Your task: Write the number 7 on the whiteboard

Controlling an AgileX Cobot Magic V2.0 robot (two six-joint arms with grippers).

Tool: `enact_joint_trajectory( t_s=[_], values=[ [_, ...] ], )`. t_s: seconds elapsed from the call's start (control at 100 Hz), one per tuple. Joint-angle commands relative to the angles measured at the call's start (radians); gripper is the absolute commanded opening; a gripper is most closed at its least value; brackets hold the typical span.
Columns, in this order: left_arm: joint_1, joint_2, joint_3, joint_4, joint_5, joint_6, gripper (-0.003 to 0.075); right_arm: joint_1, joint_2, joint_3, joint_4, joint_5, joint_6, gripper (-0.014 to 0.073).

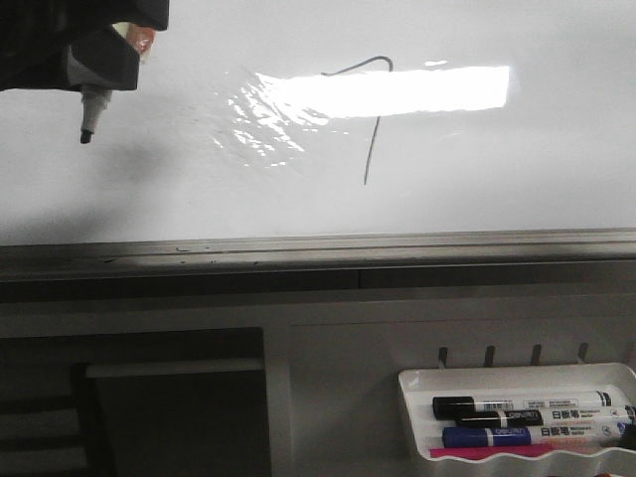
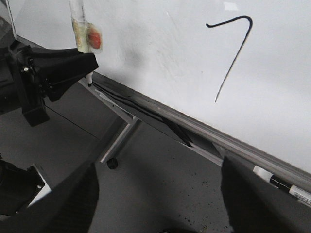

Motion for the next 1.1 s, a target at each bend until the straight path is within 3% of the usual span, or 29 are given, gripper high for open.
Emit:
enact_joint_trajectory(
  t_s=[0.0,0.18,0.33,0.63,0.97,1.09],
  values=[
    [0.042,0.002,-0.027,0.056,0.011,-0.083,-0.0020,-0.009,-0.017,-0.019,0.069,-0.011,0.001,0.0470],
    [0.161,0.064,-0.065,0.195,0.159,-0.277,-0.0020,-0.009,-0.017,-0.019,0.072,-0.004,0.001,0.0470],
    [0.197,0.123,-0.134,0.217,0.236,-0.287,-0.0020,-0.009,-0.017,-0.019,0.074,-0.004,0.002,0.0470],
    [0.197,0.250,-0.208,0.219,0.231,-0.287,-0.0020,-0.009,-0.017,-0.019,0.075,-0.008,0.002,0.0470],
    [0.197,0.262,-0.208,0.219,0.179,-0.287,-0.0018,-0.009,-0.017,-0.019,0.075,-0.011,0.002,0.0469],
    [0.197,0.262,-0.208,0.222,0.196,-0.287,0.0087,-0.009,-0.017,-0.019,0.075,-0.012,0.002,0.0469]
  ],
)
